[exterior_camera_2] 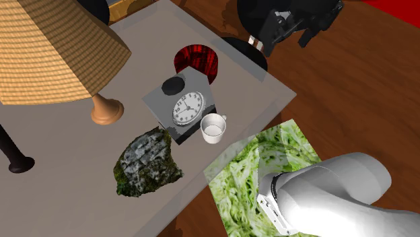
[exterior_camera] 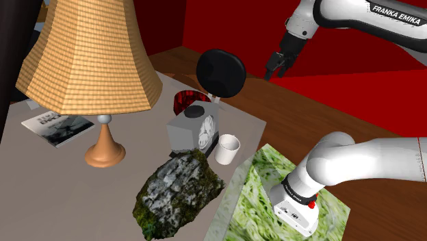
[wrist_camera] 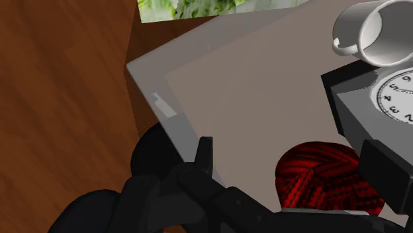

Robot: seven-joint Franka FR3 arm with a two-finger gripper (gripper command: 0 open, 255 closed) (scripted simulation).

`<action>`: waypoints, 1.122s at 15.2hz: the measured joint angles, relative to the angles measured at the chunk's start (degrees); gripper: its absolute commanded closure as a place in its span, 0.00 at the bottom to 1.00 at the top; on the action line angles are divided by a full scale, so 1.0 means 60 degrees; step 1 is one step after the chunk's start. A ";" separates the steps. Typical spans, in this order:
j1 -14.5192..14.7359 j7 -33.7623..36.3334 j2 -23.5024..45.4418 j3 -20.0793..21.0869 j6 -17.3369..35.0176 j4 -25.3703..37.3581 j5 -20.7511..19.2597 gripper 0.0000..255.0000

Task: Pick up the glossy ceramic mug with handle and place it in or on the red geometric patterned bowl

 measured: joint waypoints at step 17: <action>0.1322 0.2356 -0.0643 0.2881 0.3381 -0.3578 0.1495 0.00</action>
